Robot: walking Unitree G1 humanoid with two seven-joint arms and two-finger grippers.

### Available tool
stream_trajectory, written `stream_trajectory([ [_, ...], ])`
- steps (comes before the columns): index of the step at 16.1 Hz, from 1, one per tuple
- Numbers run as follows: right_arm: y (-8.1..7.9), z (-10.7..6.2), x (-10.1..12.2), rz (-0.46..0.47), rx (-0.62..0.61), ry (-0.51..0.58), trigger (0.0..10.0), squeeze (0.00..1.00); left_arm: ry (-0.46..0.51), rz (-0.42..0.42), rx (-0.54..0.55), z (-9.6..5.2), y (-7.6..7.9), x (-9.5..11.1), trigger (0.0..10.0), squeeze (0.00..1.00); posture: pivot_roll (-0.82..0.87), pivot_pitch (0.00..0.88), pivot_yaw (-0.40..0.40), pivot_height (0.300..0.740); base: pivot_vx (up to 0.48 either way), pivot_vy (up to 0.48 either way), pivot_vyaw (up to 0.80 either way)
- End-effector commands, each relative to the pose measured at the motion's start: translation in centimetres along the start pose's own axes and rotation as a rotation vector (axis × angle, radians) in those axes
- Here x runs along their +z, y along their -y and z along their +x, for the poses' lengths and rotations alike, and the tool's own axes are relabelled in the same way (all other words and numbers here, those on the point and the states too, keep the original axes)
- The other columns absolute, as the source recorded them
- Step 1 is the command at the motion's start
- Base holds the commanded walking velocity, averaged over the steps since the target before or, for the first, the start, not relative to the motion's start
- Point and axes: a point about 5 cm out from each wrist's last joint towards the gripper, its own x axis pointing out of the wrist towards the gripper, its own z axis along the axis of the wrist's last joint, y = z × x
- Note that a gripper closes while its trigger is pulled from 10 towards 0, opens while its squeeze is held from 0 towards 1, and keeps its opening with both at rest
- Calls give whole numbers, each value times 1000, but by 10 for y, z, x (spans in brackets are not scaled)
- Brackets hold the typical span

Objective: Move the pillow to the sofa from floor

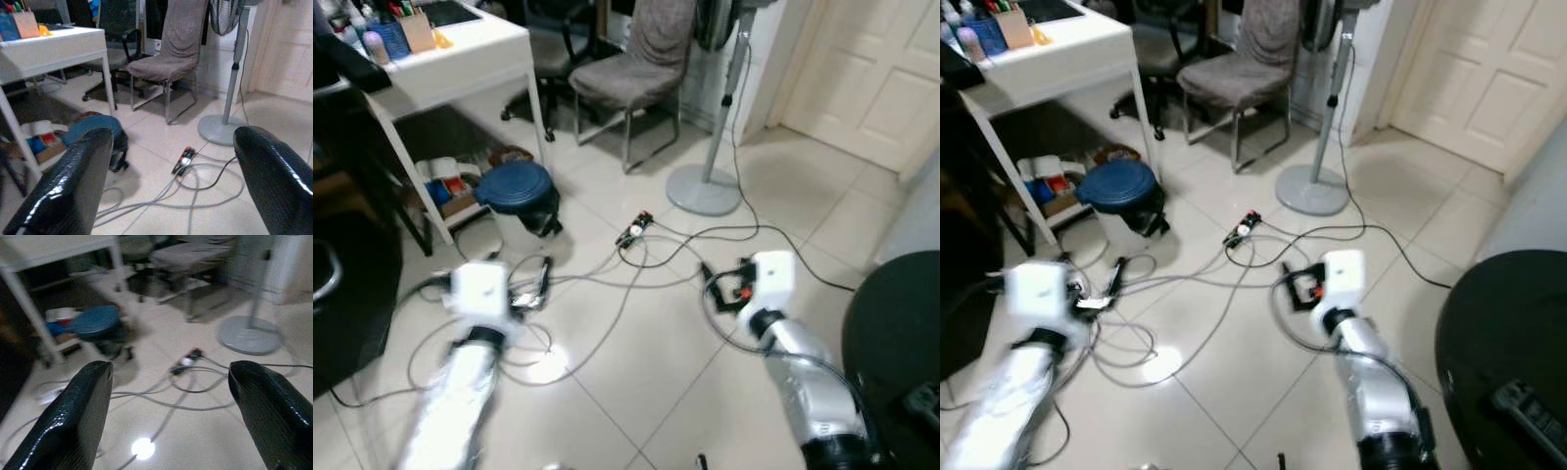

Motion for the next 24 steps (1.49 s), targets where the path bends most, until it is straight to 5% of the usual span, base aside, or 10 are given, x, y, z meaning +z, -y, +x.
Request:
stream_trajectory([
  [1,-11,0,2,-4,53,2,10000,1000,58,29,-1,-2,-6,21,10000,1000,109,0,3,740,0,0,0],
  [4,-18,-12,24,2,-8,66,10000,1000,-30,55,50,-16,-16,23,10000,1000,85,0,17,740,0,0,0],
  [5,-10,-14,34,-73,-55,74,10000,1000,-8,49,65,-11,-16,29,10000,894,63,0,21,740,0,0,0],
  [6,-6,-15,38,-130,-86,69,10000,1000,-1,52,71,-9,-16,34,10000,894,63,0,21,740,0,0,0],
  [7,0,-11,41,-194,-114,44,10000,349,17,-77,92,3,-18,34,10000,0,25,0,-11,740,0,0,0],
  [8,5,-10,39,-213,-136,9,10000,0,-14,-41,87,7,-16,28,10000,0,29,0,-22,740,0,0,0],
  [11,1,-10,39,-230,-104,-14,10000,0,-96,66,41,3,-6,20,10000,0,58,0,-33,740,0,0,533],
  [14,-7,6,40,-150,-99,-24,10000,0,-134,32,88,19,-14,11,10000,0,39,0,-45,740,0,0,800],
  [19,-6,16,35,-147,-85,-55,10000,0,-104,177,76,33,-18,12,10000,0,71,0,-56,740,0,0,800],
  [24,-12,14,33,-127,-121,-38,10000,0,-125,146,-45,46,-12,5,10000,0,-22,0,68,740,0,0,800],
])
